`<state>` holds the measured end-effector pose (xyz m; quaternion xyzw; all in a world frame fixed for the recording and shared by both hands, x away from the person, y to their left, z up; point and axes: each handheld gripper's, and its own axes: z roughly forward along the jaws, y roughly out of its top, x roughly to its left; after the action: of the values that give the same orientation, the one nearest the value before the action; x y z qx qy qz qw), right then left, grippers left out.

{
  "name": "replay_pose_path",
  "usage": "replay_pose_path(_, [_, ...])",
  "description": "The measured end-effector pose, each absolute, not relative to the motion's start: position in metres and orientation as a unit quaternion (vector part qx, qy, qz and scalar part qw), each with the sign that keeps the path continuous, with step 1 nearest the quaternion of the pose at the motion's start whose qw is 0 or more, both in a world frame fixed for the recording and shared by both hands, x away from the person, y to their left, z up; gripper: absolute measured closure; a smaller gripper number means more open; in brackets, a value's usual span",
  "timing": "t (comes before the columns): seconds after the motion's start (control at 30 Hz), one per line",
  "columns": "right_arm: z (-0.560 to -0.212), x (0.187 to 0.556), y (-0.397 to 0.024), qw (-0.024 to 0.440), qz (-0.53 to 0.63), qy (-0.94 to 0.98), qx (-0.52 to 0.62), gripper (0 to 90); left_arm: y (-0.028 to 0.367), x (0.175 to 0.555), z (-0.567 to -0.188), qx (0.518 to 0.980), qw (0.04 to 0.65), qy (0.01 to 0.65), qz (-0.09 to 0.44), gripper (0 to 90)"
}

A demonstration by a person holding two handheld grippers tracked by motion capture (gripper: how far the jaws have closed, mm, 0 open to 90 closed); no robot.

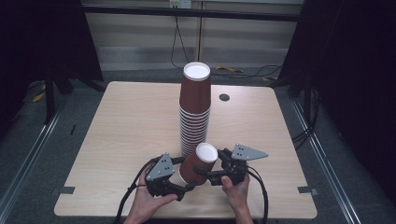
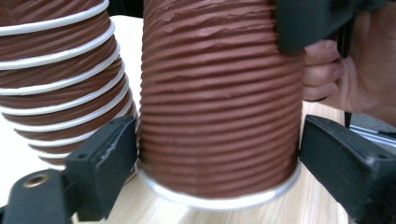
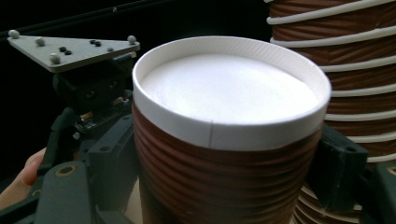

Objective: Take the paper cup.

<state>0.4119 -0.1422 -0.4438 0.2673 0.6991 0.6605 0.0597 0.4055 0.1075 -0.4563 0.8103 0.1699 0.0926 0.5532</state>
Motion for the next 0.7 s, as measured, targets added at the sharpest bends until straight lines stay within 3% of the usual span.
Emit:
replay_pose_path(0.2, [-0.443,0.412,-0.139,0.053,0.661,0.7,0.264,21.7,0.1,0.408,-0.457,0.809,0.554,0.172,0.091,6.4])
replay_pose_path(0.7, [-0.443,0.411,-0.139,0.052,0.669,0.692,0.266,21.6,0.091,0.413,-0.458,0.798,0.571,0.175,0.076,6.4])
